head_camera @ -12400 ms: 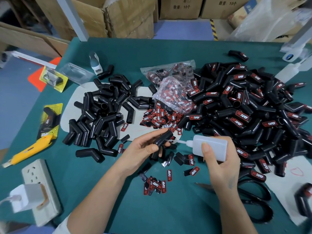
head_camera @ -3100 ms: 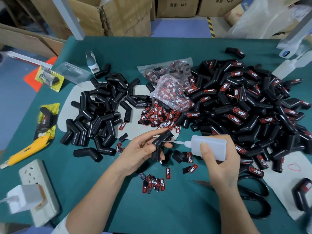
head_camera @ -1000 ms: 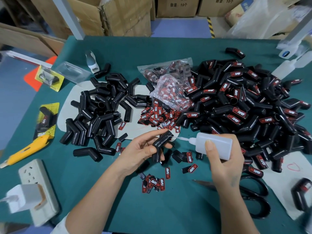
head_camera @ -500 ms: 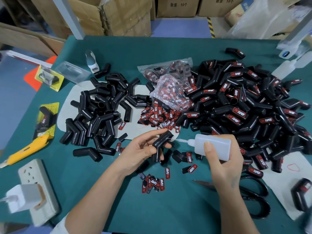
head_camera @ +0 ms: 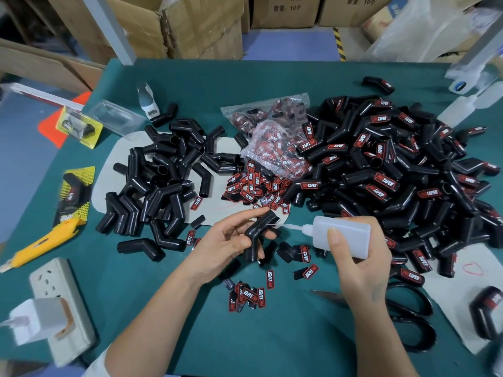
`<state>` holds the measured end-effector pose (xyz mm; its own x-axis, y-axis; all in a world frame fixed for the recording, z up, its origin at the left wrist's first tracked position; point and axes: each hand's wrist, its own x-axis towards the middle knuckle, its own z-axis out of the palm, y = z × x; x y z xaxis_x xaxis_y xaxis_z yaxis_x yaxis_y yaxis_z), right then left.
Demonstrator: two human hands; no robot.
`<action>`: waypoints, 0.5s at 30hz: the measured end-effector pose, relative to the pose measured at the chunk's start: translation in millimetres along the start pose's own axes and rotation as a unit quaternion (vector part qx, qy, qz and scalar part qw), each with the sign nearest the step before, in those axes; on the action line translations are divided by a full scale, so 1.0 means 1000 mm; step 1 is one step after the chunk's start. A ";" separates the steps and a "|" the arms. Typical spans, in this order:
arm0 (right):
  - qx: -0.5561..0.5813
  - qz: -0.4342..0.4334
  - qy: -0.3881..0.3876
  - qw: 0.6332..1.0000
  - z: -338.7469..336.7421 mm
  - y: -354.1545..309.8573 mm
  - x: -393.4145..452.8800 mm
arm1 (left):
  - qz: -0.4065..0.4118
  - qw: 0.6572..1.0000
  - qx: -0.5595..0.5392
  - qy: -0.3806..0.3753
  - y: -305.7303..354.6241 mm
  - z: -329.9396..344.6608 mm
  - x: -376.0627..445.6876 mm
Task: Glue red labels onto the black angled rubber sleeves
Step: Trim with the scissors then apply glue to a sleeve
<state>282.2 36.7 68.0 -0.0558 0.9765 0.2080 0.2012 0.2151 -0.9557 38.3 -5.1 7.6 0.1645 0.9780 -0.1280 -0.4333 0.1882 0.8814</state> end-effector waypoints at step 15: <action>0.002 0.000 0.013 1.000 -0.002 -0.001 0.000 | 0.004 1.000 -0.007 -0.001 0.001 0.000 -0.001</action>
<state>283.6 36.8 68.9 -0.0296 0.9767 0.2128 0.1975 0.2144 -0.9566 37.7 -5.9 8.4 0.1628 0.9795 -0.1189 -0.4465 0.1806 0.8763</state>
